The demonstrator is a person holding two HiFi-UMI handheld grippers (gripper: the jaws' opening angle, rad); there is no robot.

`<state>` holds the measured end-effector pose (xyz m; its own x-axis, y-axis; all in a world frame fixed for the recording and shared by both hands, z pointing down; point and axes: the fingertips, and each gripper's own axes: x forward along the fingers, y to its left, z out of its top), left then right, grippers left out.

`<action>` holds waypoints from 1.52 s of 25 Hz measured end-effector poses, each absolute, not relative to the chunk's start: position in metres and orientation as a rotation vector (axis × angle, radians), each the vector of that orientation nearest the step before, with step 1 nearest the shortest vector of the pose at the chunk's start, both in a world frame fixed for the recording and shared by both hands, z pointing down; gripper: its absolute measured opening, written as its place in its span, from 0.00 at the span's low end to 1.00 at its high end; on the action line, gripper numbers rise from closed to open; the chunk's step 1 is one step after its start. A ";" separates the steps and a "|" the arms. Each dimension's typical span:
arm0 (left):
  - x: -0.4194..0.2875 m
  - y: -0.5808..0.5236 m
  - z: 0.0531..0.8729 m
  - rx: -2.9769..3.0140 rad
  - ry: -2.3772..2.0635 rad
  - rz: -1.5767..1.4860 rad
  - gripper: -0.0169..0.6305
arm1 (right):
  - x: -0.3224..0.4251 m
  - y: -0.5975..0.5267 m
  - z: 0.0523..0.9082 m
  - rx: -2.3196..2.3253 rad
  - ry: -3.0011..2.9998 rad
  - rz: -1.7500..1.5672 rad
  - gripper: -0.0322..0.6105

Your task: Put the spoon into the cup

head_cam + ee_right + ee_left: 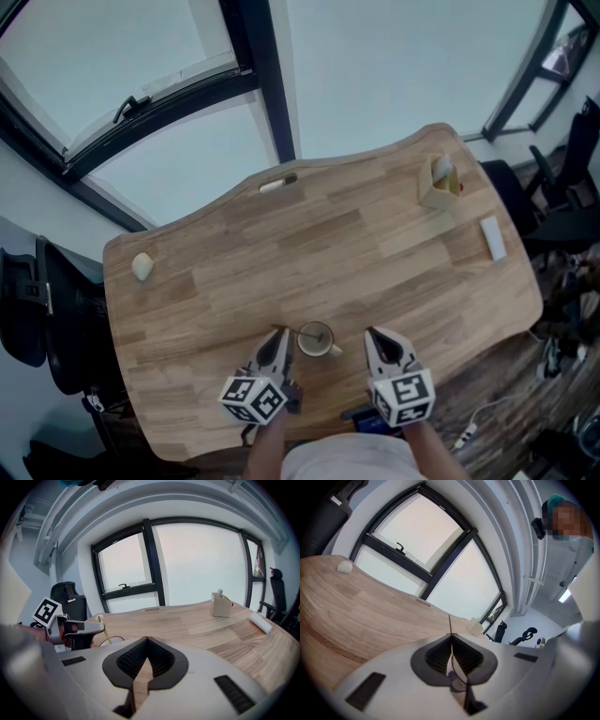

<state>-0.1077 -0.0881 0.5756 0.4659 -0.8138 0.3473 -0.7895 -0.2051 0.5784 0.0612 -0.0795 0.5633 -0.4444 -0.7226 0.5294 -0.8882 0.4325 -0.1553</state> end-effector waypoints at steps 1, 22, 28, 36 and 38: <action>-0.108 -0.088 0.576 1.998 -1.327 -0.044 0.03 | 0.060 -0.080 0.563 1.368 -2.307 0.590 0.05; -0.104 -0.089 0.580 2.004 -1.334 -0.050 0.03 | 0.057 -0.077 0.563 1.320 -2.298 0.595 0.05; -0.103 -0.085 0.582 2.040 -1.330 -0.015 0.04 | 0.056 -0.076 0.564 1.320 -2.295 0.591 0.05; -0.103 -0.086 0.583 2.054 -1.355 0.010 0.11 | 0.054 -0.076 0.562 1.312 -2.297 0.578 0.05; -0.105 -0.087 0.583 2.053 -1.365 0.016 0.13 | 0.054 -0.078 0.560 1.311 -2.300 0.571 0.05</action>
